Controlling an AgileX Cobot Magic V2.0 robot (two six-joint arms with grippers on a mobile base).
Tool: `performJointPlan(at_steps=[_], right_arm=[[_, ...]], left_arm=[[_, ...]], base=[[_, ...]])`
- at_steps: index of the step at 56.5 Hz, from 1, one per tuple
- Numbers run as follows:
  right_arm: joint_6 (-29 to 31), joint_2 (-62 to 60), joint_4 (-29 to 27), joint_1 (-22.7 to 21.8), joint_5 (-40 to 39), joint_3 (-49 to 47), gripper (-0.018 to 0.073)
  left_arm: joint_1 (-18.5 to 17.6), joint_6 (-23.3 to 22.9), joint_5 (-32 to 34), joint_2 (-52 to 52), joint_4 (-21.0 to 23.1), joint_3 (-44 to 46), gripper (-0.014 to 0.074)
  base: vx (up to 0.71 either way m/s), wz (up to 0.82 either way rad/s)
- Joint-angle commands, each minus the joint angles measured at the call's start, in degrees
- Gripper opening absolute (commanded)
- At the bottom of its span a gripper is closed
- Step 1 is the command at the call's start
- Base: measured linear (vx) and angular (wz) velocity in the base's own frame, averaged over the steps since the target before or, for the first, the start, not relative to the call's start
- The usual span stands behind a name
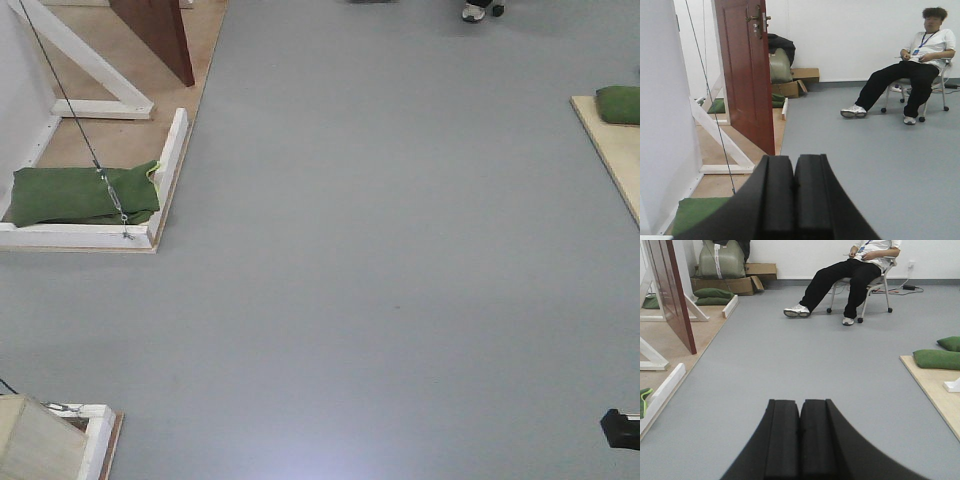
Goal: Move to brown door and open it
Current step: 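Drive the base forward toward the brown wooden door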
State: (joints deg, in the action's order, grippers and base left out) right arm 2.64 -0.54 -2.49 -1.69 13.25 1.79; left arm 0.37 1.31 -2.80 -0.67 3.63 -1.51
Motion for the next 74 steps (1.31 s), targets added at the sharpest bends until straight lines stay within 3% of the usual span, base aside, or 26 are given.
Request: performJointPlan(at_steps=[1,74], right_arm=[[0.3,-0.8,0.1,-0.1,-4.5,0.3,0.0000],[0.3,-0.8,0.1,-0.1,-4.5,0.3,0.0000]], left_arm=[[-0.3,-0.5,4.7,-0.8,0.0,1.0,-0.0006],[-0.3,-0.5,4.7,-0.8,0.0,1.0,-0.0006]], base=[[0.00,0.00],[0.02,0.01]])
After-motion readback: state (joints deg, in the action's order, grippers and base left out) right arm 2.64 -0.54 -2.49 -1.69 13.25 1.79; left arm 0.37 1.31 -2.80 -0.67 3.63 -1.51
